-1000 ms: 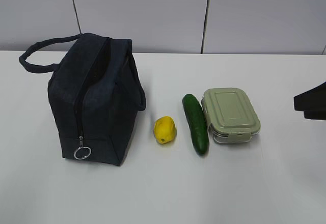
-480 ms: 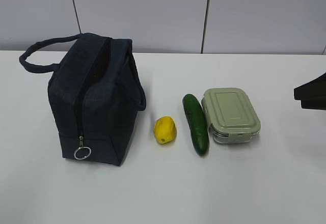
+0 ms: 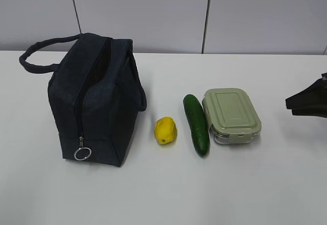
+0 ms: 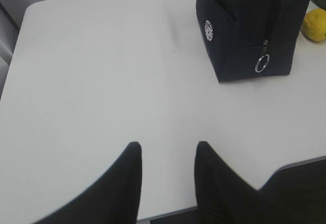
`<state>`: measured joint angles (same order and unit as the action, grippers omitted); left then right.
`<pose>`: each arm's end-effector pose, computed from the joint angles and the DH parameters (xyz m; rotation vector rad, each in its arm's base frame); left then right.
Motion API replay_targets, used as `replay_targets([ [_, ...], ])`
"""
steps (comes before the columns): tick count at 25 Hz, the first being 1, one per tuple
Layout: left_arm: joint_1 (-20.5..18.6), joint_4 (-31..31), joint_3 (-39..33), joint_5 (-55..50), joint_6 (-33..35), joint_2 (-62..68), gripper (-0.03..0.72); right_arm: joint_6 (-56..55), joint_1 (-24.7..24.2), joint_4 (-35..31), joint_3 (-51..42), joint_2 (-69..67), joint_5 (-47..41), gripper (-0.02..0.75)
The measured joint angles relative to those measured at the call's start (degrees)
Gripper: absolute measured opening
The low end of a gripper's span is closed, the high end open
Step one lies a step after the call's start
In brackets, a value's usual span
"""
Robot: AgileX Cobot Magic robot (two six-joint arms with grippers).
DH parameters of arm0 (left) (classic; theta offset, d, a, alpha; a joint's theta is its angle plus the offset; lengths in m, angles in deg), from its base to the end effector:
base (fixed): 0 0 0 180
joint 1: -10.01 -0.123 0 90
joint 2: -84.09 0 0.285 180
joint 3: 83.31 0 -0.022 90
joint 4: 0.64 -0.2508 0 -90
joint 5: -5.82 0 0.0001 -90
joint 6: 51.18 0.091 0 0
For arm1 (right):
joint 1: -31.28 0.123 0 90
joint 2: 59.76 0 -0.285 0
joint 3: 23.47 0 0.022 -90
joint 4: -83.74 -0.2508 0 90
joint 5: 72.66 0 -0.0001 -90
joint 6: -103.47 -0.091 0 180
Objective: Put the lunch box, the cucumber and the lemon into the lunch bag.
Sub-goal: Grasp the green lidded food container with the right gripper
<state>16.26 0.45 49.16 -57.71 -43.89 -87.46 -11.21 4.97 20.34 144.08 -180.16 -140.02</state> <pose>-0.0073 -0.0008 0.2785 0.2474 2.0710 -0.0119 0.3408 -0.0847 0.1630 -0.0326 2.4554 1.1524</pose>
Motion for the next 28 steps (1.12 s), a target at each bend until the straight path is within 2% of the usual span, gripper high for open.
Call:
replay_targets([
  [7,0.00,0.00,-0.45,0.00,0.00,0.00,0.239,4.24,0.00,-4.70,1.97,-3.90,0.00,0.505],
  [9,0.00,0.00,-0.45,0.00,0.00,0.00,0.239,4.47,0.23,-5.37,3.24,-4.57,0.00,0.540],
  [19,0.00,0.00,-0.45,0.00,0.00,0.00,0.239,-0.80,5.96,-2.07,11.67,-9.65,0.10,0.579],
  [28,0.00,0.00,-0.45,0.00,0.00,0.00,0.239,-5.12,6.95,0.05,14.33,-12.61,0.00,0.582],
])
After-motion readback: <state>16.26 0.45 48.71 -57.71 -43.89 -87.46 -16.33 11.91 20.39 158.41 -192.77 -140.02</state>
